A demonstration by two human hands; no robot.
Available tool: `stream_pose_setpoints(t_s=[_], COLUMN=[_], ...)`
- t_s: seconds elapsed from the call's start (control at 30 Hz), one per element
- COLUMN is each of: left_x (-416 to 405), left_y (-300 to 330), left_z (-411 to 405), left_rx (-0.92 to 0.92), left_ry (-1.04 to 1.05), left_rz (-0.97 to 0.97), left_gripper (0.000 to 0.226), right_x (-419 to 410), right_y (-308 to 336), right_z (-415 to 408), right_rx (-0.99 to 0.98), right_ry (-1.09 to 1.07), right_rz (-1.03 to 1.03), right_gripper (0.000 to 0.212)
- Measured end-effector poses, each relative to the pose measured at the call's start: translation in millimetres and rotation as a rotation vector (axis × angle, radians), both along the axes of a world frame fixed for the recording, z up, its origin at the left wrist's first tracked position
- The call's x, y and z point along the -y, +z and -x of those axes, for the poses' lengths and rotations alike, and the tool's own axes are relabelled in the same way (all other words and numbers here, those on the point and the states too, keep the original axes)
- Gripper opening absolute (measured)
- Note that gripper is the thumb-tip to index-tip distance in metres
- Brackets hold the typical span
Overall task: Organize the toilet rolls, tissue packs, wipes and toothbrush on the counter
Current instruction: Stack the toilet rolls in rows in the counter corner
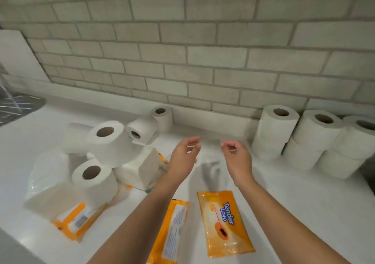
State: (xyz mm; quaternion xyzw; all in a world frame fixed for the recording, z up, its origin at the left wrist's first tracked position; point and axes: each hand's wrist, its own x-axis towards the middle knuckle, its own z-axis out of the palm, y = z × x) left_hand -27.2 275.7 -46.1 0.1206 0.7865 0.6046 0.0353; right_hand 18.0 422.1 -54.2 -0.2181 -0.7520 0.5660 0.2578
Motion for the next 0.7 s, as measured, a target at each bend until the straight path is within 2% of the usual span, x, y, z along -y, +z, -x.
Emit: stream_pose_setpoints(t_s=[0.2,0.33,0.4,0.47,0.6,0.7], left_x=[100.4,154.6,178.1,188.7,207.1,213.2], left_y=[23.6,39.9,40.7,38.6,24.0,14.4], left_z=[-19.7,-18.1,-11.8,-10.3,6.7,21.1], left_rx=[-0.513,-0.710,-0.708,-0.601,-0.351,-0.279], left_ry=[0.311,0.419,0.485,0.539,0.511,0.477], left_rz=[0.283,0.428,0.418,0.384,0.298,0.216], left_gripper=[0.024,0.025,0.029,0.036,0.079,0.105], right_x=[80.9,128.8,153.3,169.0,199.9,214.8], right_y=[7.2,15.8,21.6,26.5,37.8,42.7], right_z=[10.0,18.1,23.5,29.6,44.2,50.5], right_rx=[0.069,0.086,0.089,0.077,0.076,0.073], right_ry=[0.278,0.400,0.445,0.494,0.569,0.587], right_rz=[0.043,0.037,0.024,-0.005,0.006,0.088], right_gripper=[0.013,0.015,0.016,0.019,0.038,0.045])
